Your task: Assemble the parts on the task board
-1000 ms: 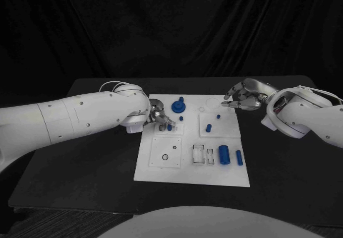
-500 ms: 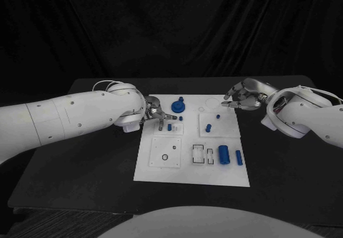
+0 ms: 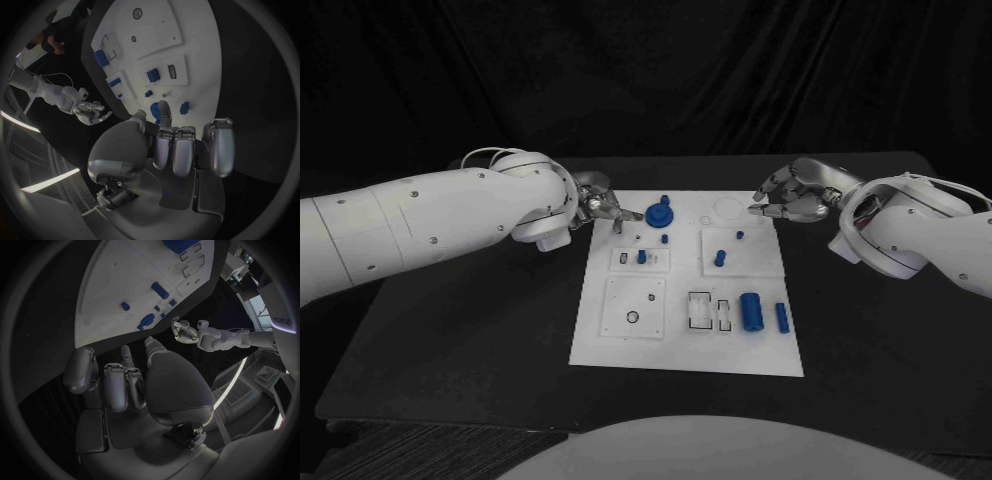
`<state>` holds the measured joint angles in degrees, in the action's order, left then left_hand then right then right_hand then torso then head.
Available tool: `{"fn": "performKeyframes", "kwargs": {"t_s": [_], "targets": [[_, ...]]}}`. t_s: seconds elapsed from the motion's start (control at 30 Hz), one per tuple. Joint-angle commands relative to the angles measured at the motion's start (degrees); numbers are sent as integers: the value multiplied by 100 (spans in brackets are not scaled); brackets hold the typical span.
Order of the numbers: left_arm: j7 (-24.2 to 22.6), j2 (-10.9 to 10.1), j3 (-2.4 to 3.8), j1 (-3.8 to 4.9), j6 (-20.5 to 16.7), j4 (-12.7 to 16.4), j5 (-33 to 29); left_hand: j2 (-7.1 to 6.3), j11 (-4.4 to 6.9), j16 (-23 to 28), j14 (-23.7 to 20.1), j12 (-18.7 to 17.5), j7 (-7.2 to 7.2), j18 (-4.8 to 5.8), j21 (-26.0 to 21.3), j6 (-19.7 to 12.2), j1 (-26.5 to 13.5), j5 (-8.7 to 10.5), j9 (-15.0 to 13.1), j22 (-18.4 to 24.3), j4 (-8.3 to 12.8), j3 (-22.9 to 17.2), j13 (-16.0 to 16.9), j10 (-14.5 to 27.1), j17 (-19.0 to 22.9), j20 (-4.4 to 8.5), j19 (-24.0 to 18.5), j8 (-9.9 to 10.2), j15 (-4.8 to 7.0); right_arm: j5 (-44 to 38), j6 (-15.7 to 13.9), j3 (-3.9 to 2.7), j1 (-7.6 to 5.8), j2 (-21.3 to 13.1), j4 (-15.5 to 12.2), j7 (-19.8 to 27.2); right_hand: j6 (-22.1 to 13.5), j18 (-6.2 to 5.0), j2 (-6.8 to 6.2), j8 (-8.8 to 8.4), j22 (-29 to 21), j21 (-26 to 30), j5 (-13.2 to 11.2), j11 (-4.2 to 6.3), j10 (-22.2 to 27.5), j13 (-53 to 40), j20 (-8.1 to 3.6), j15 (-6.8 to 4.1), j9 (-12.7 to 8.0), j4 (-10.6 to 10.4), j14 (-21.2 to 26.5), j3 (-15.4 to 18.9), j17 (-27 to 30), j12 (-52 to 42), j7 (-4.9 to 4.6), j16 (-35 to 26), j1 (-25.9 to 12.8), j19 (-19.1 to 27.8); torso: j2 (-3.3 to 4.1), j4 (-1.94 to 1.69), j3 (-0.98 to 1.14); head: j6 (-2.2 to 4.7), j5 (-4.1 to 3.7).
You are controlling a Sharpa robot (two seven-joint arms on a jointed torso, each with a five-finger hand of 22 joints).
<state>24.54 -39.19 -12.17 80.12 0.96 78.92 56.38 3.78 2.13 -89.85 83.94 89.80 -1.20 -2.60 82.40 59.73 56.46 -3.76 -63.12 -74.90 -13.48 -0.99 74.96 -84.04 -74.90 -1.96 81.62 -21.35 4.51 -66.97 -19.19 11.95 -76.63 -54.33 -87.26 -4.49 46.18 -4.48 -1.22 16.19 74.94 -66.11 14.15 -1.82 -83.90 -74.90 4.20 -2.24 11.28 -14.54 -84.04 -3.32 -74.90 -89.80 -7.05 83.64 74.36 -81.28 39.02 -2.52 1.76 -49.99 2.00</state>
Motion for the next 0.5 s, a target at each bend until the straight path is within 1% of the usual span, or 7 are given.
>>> {"fn": "performKeyframes", "kwargs": {"t_s": [0.03, 0.1, 0.23, 0.37, 0.5], "targets": [[-2, -36, 6, 70, 73, -66, 22, -6, 24, -15, 606, 20, -2, 3, 1, -56, 66, -24, -31, -944, 32, 15, 1504, -596, -1510, 3, 53, -14, 13, -8, 17, -4, 12, -15, -18, -113, 24, -72, -11, -3, 746, 39, 39, -32, -610, -1510, 0, 29, -7, 1, -410, 27, -758, -20, -1, -35, 11, 53, -1, -2, 1, -1, 1], [30, -39, 6, 91, 141, -138, 87, -10, 23, -15, 606, 20, -3, 5, 6, -62, 69, -20, -38, -948, 28, 21, 1504, -596, -1510, 3, 59, -17, 13, -8, 19, -4, 12, -11, -16, -116, 24, -72, -11, -3, 746, 39, 39, -32, -610, -1510, 0, 29, -7, 1, -410, 27, -758, -20, -1, -35, 11, 53, 1, 0, 0, -1, 5], [37, 31, 6, 117, 264, -387, 184, -26, 23, -15, 606, 20, -1, 8, 14, -68, 91, -4, -106, -960, 6, 59, 1504, -596, -1510, 2, 72, -70, 12, -8, 23, -4, 12, 1, -15, -114, 24, -72, -11, -3, 746, 39, 39, -32, -610, -1510, 0, 29, -7, 1, -410, 27, -758, -20, -1, -35, 11, 53, 2, -2, -1, -1, 15], [54, 158, 6, 126, 440, -678, 222, -28, 21, -15, 606, 20, -4, 3, -2, -86, 91, 10, -142, -953, -13, 80, 1504, -596, -1510, 2, 58, -91, 11, -8, 32, -4, 12, 6, -15, -111, 24, -72, -10, -3, 745, 40, 44, -30, -610, -1510, 0, 28, -7, 0, -411, 28, -759, -20, 0, -34, 13, 51, 1, 1, 1, -1, 22], [29, 302, 5, 125, 587, -946, 237, -25, 13, -15, 606, 20, -14, -1, -18, -138, 85, 28, -181, -946, -46, 110, 1504, -596, -1510, -1, 45, -99, 5, -8, 35, -4, 13, 14, -9, -102, 25, -73, -9, -3, 744, 45, 45, -30, -610, -1510, 0, 27, -8, 1, -411, 27, -759, -20, 0, -34, 14, 53, 1, -9, 4, -1, 9]]}}
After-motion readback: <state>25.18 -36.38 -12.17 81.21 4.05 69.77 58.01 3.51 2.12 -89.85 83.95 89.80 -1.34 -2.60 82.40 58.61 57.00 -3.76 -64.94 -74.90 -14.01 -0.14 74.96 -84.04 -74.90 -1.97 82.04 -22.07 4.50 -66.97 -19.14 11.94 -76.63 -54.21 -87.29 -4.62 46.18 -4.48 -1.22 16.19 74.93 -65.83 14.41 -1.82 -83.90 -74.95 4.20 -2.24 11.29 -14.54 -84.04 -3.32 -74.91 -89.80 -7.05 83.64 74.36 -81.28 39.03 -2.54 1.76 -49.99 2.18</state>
